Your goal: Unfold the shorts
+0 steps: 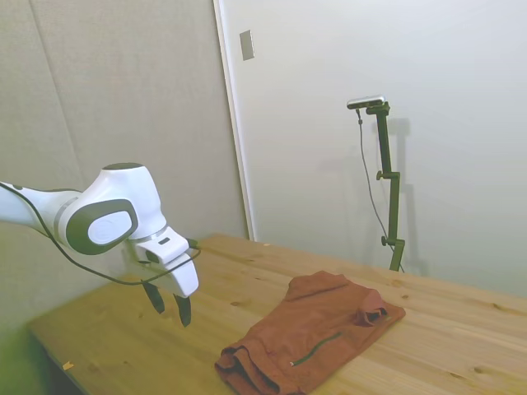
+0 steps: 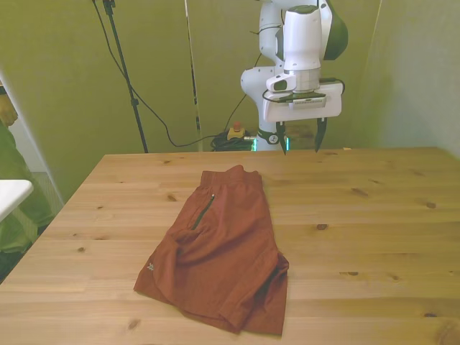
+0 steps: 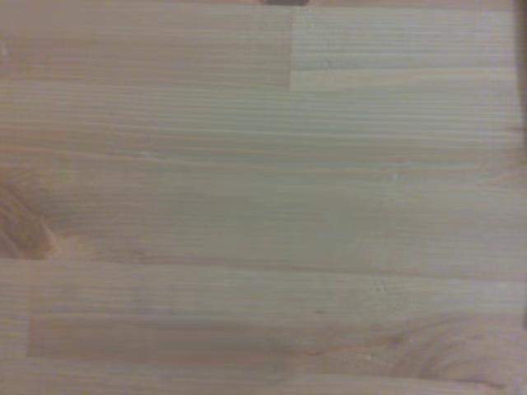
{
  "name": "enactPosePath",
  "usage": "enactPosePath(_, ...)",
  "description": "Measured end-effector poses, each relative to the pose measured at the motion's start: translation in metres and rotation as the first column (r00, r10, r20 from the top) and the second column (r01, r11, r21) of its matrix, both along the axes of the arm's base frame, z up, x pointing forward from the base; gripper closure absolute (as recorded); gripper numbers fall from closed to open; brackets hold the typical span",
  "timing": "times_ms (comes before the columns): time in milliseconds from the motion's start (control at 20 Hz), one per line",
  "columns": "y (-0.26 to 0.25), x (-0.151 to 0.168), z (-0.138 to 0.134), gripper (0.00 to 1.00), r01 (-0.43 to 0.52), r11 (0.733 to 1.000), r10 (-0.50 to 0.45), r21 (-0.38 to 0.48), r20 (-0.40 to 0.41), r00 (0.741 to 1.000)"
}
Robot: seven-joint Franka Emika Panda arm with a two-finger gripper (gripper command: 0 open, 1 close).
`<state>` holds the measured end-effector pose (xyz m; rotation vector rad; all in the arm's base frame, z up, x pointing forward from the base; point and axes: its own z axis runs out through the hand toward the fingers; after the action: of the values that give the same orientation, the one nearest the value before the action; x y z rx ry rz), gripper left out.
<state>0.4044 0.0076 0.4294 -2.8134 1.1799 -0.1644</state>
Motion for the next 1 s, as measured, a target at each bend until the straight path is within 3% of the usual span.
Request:
enactPosePath(150, -0.015, 0.002, 0.003, 0.0, 0.034, 0.999, -0.034, 0.012, 0.012, 0.999)
enactPosePath(550, -0.149, 0.021, 0.057, 0.0, 0.214, 0.975, -0.219, 0.05, 0.134, 0.966)
enactPosePath(900, -0.229, 0.102, 0.072, 0.0, 0.293, 0.952, -0.304, 0.086, 0.198, 0.932)
enactPosePath(950, -0.237, 0.133, 0.07, 0.0, 0.293, 0.953, -0.302, 0.077, 0.205, 0.931)
enactPosePath(1000, -0.239, 0.133, 0.073, 0.0, 0.295, 0.952, -0.305, 0.078, 0.21, 0.929)
